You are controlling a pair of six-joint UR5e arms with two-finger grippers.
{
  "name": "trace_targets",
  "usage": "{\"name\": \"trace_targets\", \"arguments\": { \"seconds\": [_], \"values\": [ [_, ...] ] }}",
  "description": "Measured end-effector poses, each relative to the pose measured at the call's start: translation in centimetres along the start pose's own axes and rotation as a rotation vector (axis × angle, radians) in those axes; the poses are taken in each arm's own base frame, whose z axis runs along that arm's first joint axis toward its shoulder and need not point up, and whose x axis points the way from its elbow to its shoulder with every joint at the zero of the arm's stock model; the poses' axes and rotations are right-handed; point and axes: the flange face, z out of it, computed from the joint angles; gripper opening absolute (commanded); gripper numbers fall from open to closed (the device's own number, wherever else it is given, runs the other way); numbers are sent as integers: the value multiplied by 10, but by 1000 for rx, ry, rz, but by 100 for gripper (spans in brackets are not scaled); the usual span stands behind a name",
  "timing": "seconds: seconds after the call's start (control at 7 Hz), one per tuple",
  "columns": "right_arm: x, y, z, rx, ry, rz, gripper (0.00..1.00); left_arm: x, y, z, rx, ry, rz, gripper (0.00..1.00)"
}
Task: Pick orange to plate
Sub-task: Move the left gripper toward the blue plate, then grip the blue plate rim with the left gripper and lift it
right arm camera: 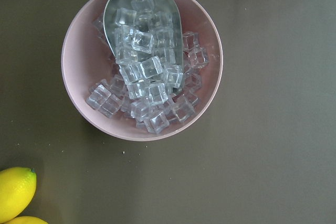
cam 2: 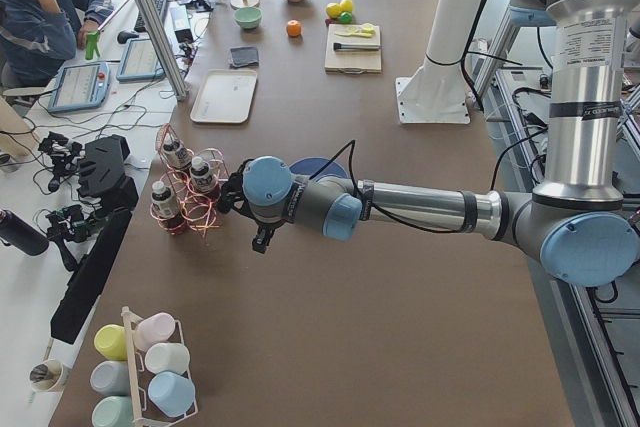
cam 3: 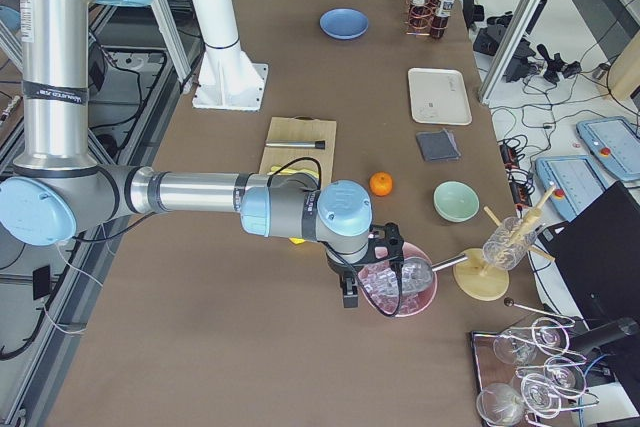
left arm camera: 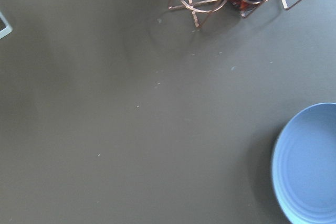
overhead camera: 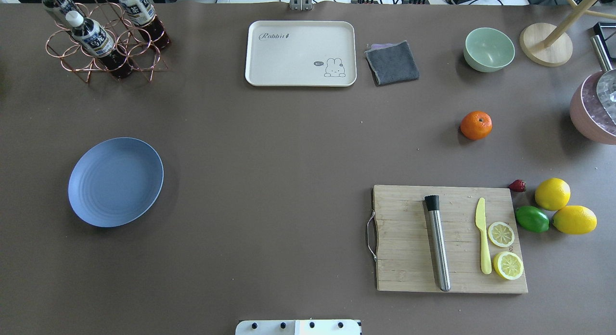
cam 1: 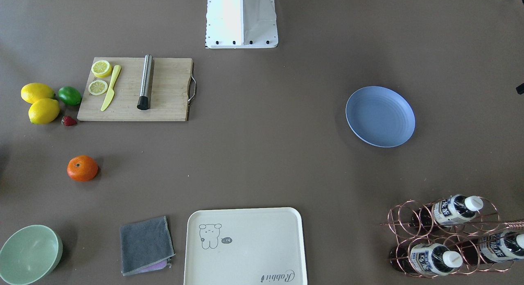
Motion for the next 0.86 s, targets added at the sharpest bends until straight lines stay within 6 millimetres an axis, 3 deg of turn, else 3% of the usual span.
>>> {"name": "trace_targets", "arguments": {
  "seconds": [0.14,0.29,0.57,0.86],
  "values": [
    [-6,-1,-1,13,-6,-18,100,3,1,4,12,-5,-66,98],
    [-14,-3,1,22,-10,-22,100,3,10,23,17,-55,-99,98],
    [-41,-12,13,27,-21,40,100,17,40,97,43,-131,-110,98],
    [-68,-22,28,32,-25,83,100,44,73,184,75,-72,-143,98]
  ]
}}
